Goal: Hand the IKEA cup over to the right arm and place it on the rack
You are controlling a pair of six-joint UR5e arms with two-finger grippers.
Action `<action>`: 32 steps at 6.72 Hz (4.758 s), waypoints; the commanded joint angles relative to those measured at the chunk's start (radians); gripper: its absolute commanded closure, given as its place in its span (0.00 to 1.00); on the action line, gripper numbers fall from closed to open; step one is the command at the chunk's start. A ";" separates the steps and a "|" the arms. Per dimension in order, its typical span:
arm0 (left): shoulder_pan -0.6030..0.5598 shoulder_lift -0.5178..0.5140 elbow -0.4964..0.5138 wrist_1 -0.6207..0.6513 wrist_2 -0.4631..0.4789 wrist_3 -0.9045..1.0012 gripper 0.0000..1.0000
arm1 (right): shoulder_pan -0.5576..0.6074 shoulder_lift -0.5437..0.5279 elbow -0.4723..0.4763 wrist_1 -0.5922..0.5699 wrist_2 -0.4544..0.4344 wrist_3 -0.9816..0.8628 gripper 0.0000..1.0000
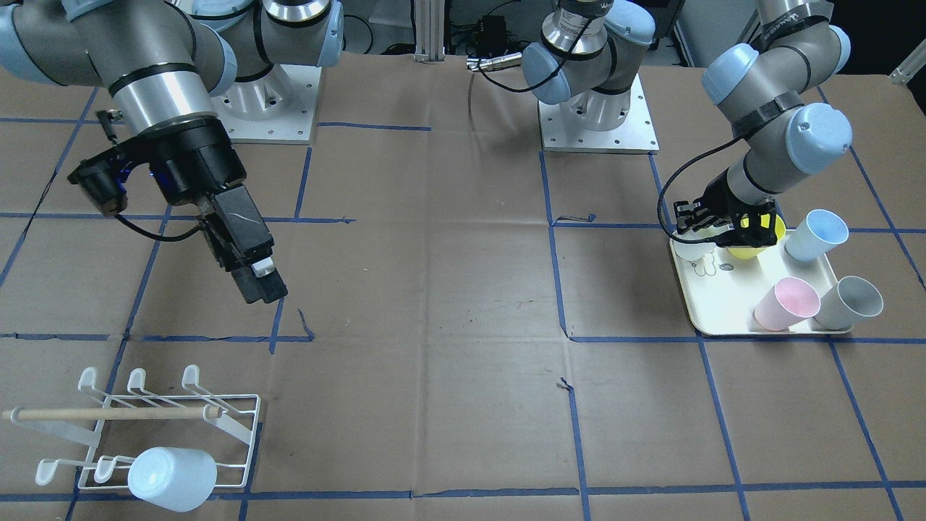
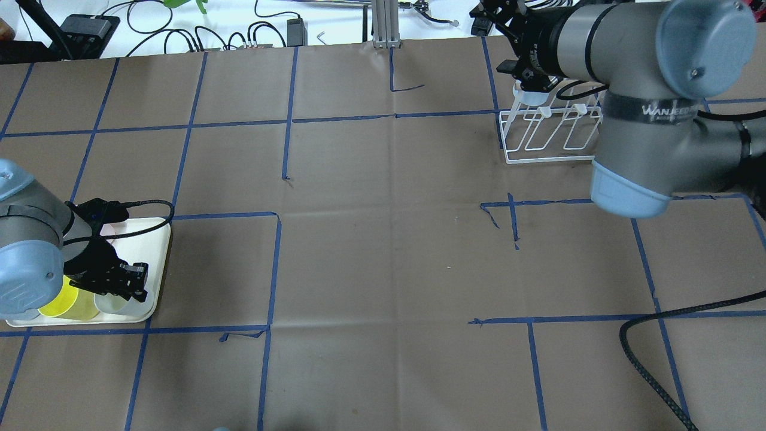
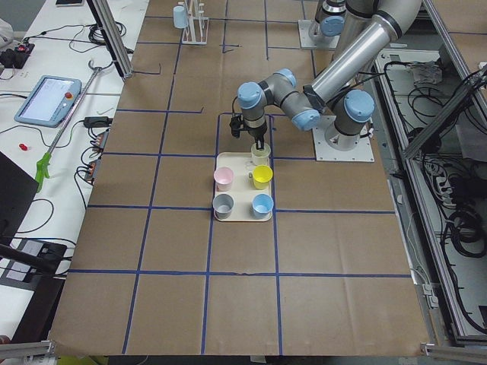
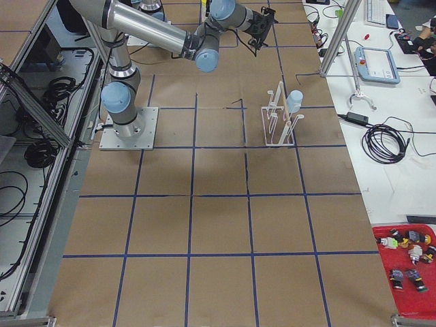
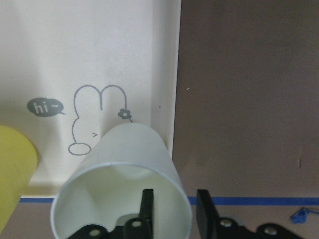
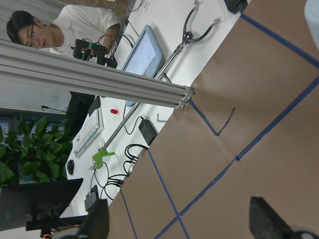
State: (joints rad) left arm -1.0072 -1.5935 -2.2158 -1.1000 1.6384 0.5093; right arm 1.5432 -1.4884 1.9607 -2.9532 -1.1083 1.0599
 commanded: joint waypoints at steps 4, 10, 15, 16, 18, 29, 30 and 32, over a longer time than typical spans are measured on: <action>-0.037 0.082 0.256 -0.227 -0.011 -0.012 1.00 | 0.066 0.019 0.176 -0.322 0.025 0.428 0.00; -0.129 -0.020 0.637 -0.281 -0.506 0.026 1.00 | 0.083 0.020 0.185 -0.342 0.019 0.525 0.00; -0.289 -0.072 0.451 0.264 -1.032 0.075 1.00 | 0.069 0.020 0.185 -0.337 0.015 0.375 0.00; -0.315 -0.083 0.364 0.416 -1.093 0.077 1.00 | 0.067 0.020 0.187 -0.336 0.010 0.323 0.00; -0.338 -0.085 0.158 0.744 -1.193 0.078 1.00 | 0.067 0.022 0.187 -0.336 0.013 0.322 0.00; -0.452 -0.169 0.004 1.166 -1.282 0.034 1.00 | 0.182 0.088 0.118 -0.340 -0.011 0.436 0.04; -0.452 -0.169 0.004 1.166 -1.282 0.034 1.00 | 0.204 0.094 0.106 -0.340 -0.039 0.437 0.04; -0.453 -0.169 0.004 1.166 -1.282 0.034 1.00 | 0.210 0.109 0.087 -0.339 -0.041 0.437 0.02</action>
State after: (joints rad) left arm -1.4591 -1.7625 -2.2120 0.0660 0.3559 0.5431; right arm 1.7476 -1.3874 2.0604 -3.2931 -1.1462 1.4963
